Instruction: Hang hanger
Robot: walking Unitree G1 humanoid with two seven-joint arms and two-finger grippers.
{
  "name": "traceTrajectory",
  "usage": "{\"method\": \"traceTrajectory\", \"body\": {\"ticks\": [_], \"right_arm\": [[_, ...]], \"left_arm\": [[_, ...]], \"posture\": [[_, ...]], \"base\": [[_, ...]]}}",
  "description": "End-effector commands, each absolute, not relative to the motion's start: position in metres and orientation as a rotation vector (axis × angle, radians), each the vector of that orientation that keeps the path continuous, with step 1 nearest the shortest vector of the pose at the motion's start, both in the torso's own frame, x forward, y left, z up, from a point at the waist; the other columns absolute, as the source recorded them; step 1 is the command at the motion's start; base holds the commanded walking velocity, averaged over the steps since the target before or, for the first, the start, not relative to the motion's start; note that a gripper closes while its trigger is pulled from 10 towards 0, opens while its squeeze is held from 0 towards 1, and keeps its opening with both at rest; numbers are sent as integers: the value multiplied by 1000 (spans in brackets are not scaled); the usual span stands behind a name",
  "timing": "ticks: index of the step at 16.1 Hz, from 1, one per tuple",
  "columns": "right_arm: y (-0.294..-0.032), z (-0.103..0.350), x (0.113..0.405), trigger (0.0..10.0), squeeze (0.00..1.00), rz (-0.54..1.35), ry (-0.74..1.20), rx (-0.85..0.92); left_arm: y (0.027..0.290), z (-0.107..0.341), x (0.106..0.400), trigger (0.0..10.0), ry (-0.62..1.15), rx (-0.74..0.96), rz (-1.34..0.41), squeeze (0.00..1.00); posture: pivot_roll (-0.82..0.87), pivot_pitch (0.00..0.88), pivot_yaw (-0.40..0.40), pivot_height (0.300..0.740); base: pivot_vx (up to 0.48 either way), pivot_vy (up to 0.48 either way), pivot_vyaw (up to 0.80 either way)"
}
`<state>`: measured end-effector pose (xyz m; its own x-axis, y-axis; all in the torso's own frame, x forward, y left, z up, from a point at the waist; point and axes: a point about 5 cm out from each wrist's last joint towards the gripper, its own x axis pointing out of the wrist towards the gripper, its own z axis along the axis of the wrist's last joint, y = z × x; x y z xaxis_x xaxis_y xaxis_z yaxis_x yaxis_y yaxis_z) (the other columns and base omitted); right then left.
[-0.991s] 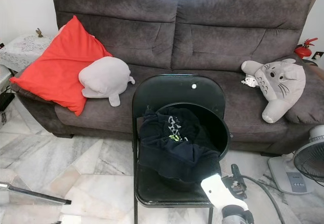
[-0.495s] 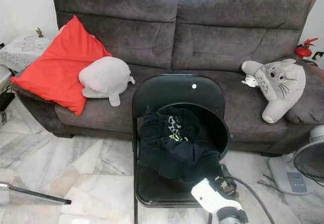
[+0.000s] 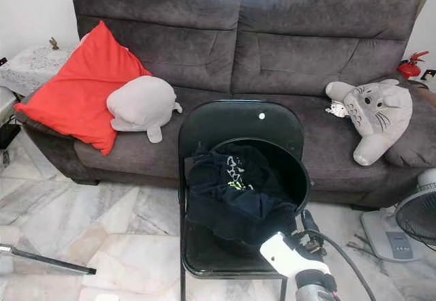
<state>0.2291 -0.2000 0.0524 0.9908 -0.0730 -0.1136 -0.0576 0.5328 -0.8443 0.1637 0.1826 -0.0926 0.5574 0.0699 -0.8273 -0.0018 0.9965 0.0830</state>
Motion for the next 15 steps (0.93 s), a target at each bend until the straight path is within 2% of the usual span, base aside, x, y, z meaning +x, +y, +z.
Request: {"method": "traceTrajectory", "body": {"ticks": [1, 3, 7, 15], "right_arm": [[-192, 55, 228, 10000, 0, 43, 101, -959], [-185, 50, 226, 10000, 0, 106, 104, -946], [-192, 38, 225, 10000, 0, 84, 218, -982], [-198, 58, 234, 10000, 0, -18, 93, -959]], "left_arm": [[185, -95, 158, 10000, 999, 83, 45, 0], [186, -95, 158, 10000, 998, 84, 46, 0], [186, -94, 159, 10000, 999, 85, 40, 0], [188, -93, 161, 10000, 997, 89, 44, 0]], "posture": [[-126, 71, -19, 740], [-125, 71, -20, 740], [-125, 71, -18, 740], [-123, 72, -18, 740]], "base": [[0, 0, 0], [0, 0, 0], [0, 0, 0], [0, 0, 0]]}}
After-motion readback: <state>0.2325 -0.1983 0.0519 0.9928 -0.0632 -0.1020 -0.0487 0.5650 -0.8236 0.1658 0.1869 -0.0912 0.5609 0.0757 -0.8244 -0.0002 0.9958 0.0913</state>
